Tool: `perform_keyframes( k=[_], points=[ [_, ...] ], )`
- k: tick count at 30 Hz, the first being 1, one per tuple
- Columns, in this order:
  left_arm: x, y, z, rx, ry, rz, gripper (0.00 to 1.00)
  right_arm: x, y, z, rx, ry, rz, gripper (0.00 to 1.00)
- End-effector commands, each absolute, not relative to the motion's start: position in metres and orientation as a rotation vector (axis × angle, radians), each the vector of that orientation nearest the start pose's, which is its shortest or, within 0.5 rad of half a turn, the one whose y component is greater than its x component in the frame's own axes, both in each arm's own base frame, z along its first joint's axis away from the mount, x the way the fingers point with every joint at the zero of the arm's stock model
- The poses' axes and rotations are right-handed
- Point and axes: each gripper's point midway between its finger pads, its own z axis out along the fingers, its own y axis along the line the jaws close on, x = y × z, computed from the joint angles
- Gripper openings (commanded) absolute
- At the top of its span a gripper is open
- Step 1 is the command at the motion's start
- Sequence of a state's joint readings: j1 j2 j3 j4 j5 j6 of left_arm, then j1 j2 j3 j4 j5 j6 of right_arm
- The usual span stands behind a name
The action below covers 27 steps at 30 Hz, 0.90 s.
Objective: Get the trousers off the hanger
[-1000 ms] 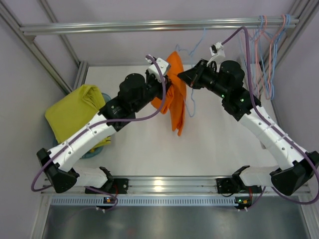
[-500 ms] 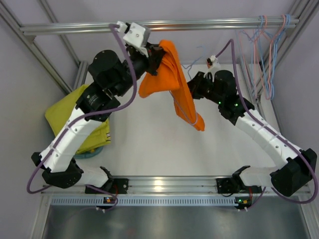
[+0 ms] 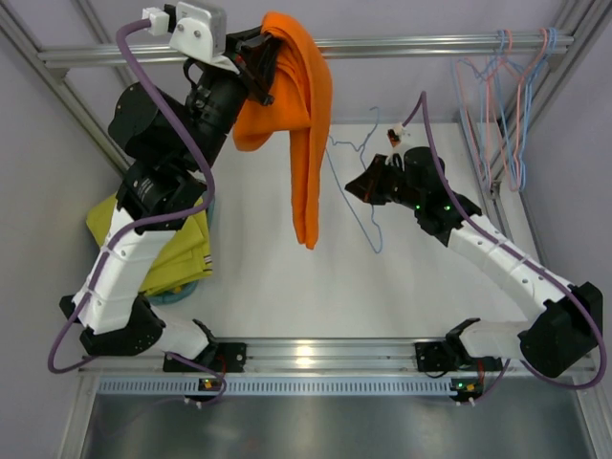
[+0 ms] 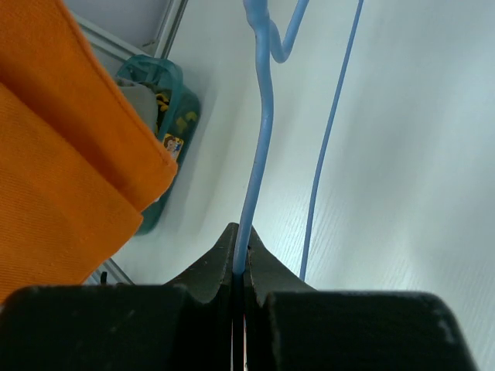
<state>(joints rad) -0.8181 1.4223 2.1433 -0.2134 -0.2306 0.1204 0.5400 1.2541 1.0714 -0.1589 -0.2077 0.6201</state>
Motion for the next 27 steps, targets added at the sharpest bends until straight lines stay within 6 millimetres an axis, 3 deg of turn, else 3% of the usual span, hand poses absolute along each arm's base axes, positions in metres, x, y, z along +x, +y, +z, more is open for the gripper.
perform_keyframes(
  k=[1,3,10,12,19,20,23,27],
  points=[
    [0.228,-0.155,0.745,0.097,0.765,-0.472,0.00,0.316,0.257,0.296,-0.115,1.927,0.977,0.00],
    [0.229,-0.145,0.743,0.078,0.771,-0.455,0.00,0.314,0.257,0.298,-0.125,1.925,0.978,0.00],
    [0.213,-0.060,0.741,-0.062,0.747,-0.309,0.00,0.309,0.258,0.303,-0.175,1.910,0.982,0.00],
    [0.215,-0.051,0.731,-0.075,0.779,-0.277,0.00,0.308,0.259,0.306,-0.184,1.907,0.987,0.00],
    [0.174,0.019,0.722,-0.224,0.740,-0.072,0.00,0.301,0.262,0.318,-0.233,1.888,1.013,0.00],
    [0.153,0.029,0.723,-0.246,0.711,-0.048,0.00,0.300,0.262,0.320,-0.240,1.884,1.015,0.00],
    [0.140,0.051,0.708,-0.310,0.717,0.067,0.00,0.297,0.262,0.320,-0.262,1.893,1.018,0.00],
    [0.104,0.085,0.679,-0.435,0.728,0.262,0.00,0.291,0.265,0.324,-0.304,1.897,1.036,0.00]
  ],
)
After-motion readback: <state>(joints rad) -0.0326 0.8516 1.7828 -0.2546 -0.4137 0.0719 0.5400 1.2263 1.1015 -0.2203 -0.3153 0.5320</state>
